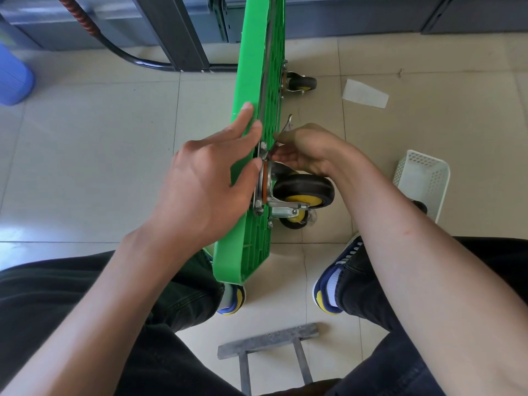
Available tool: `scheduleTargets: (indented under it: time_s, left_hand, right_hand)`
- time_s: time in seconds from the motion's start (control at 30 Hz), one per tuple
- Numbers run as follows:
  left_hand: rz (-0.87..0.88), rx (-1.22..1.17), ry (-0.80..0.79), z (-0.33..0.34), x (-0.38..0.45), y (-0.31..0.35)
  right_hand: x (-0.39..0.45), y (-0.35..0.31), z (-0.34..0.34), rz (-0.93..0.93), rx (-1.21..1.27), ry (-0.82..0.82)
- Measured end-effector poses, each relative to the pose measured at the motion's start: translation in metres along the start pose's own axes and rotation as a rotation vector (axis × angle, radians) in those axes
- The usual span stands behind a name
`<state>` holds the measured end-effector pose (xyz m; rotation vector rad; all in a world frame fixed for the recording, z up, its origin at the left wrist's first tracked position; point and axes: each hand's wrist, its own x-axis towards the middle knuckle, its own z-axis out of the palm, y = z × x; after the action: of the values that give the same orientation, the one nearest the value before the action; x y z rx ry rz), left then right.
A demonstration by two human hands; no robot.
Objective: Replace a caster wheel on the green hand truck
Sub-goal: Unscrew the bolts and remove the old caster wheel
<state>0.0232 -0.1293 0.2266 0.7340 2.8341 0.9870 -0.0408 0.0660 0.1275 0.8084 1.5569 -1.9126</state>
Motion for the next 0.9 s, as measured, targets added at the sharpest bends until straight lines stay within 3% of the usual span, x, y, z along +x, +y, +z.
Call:
scheduleTargets:
  time_s: [0.9]
  left_hand:
    - [0.008, 0.003, 0.018, 0.002, 0.001, -0.002]
  right_hand:
    - [-0.081, 0.027, 0.006, -0.786, -0.689, 0.227]
